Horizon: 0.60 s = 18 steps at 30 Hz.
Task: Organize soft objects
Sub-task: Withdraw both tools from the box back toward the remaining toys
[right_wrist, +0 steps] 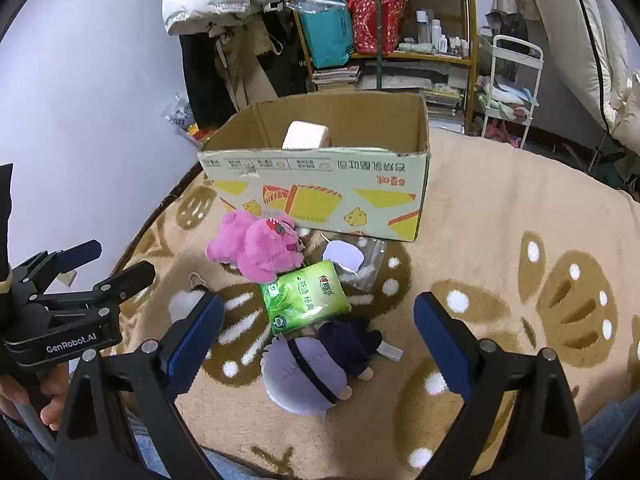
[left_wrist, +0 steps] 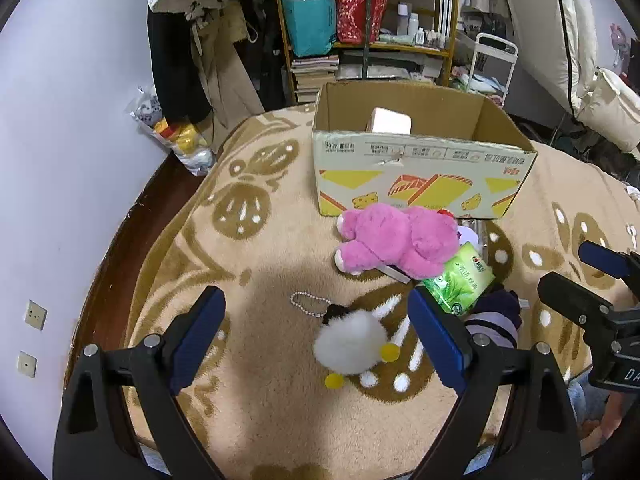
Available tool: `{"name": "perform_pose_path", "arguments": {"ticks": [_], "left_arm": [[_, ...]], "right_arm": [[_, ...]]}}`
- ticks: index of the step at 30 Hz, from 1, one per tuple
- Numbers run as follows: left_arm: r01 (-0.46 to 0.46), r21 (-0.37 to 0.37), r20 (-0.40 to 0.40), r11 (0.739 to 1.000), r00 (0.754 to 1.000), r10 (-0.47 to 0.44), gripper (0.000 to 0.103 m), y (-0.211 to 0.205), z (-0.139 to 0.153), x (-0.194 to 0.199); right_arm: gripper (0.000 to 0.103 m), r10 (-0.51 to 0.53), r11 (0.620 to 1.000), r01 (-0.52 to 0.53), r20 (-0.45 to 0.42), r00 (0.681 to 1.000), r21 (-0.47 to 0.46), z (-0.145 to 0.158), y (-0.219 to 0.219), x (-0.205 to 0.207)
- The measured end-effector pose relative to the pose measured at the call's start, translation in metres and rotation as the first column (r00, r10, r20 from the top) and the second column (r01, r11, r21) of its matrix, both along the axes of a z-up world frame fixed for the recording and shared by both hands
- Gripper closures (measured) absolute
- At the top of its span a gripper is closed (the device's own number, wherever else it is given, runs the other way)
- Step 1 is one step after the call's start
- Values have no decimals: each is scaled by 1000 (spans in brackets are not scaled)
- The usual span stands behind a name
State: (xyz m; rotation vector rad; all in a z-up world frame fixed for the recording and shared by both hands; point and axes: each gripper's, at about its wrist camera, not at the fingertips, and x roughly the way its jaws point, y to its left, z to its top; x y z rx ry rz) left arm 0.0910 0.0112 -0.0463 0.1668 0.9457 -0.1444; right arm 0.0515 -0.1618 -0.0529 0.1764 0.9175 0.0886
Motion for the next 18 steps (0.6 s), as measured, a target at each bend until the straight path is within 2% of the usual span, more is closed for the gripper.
{"name": "perform_pose_path", "arguments": {"ticks": [9, 13, 18], "left_arm": [[1, -11, -84, 1000, 996, -2, 12, -3, -20, 10], [-10, 9, -92, 1000, 996, 11, 12, -5, -28, 12], [-24, -3, -116, 1000, 993, 24, 12, -4, -35, 18]], "right_arm": [[3, 4, 999, -7, -74, 997, -41, -18, 4, 11], [3, -5, 999, 0, -103, 995, -47, -27, 3, 15], [3, -8, 999, 1, -133, 991, -53, -35, 3, 19]]}}
